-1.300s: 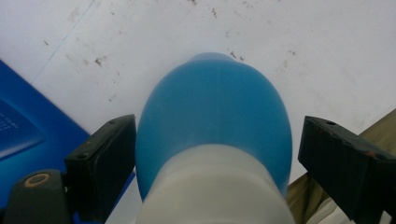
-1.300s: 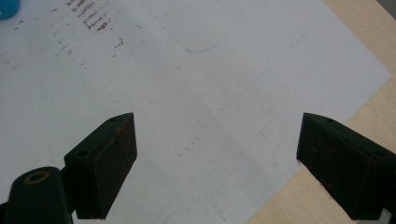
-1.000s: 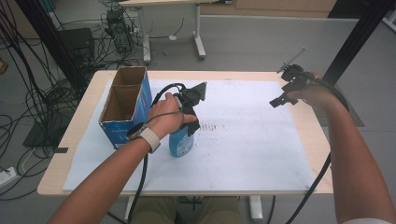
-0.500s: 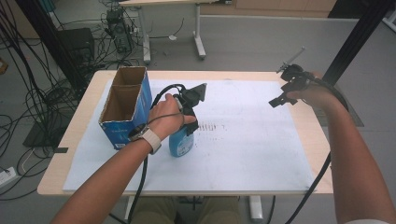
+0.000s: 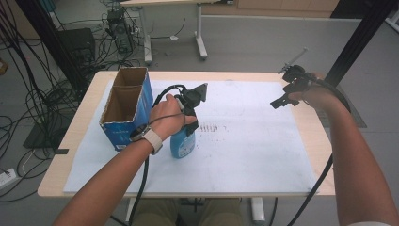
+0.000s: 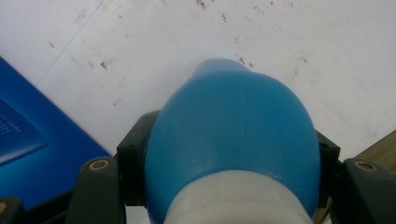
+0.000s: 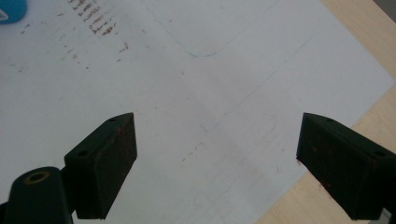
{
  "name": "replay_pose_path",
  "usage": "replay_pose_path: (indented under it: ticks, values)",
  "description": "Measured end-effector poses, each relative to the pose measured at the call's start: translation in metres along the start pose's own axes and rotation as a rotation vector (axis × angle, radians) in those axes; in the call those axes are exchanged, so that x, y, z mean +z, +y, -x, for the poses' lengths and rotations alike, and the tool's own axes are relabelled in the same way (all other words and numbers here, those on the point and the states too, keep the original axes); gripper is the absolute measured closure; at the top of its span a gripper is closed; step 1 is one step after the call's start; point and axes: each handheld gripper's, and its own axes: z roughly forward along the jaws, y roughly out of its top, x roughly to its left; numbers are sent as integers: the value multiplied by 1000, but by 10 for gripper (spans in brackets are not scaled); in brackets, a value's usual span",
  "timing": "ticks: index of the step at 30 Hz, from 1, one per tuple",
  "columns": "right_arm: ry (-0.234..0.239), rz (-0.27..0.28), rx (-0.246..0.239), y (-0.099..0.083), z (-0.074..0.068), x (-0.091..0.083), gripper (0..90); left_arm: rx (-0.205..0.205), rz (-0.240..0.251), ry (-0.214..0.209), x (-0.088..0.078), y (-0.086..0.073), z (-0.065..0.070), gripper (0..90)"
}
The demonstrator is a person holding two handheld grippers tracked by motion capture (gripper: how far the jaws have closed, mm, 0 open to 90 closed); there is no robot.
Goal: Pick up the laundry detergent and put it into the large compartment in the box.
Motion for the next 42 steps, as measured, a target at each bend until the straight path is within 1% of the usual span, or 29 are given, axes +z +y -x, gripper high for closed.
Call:
replay_pose_path:
  ticks: [2,5,7,10,11,19,21,28,30,42]
  values:
    - [-2,2,-1,-1,0,-1,124,-4,-1,-12,0,0,-3,374]
    - [-3,0,-2,-1,0,-1,124,-2,3,-14,0,0,-4,376]
    - [-2,0,-2,-1,-1,-1,124,8,5,-14,0,-1,-3,377]
    - [-5,0,-3,-1,-1,-1,125,10,4,-18,0,-1,-5,377]
    - [-6,0,-2,-1,-2,-2,124,3,6,-20,1,-1,-5,378]
    - [-10,-2,-1,-1,-2,-4,128,4,12,-19,1,-3,-4,379]
    - [-11,-1,5,-1,-3,-6,128,-1,12,-18,1,-3,-4,378]
    - [-11,2,-4,2,-4,-7,128,-4,19,-16,1,-5,-3,378]
    - [-12,5,-2,2,-4,-7,128,-7,20,-22,1,-5,-5,380]
    - [-9,0,0,2,-4,-6,128,-7,13,-23,1,-4,-6,381]
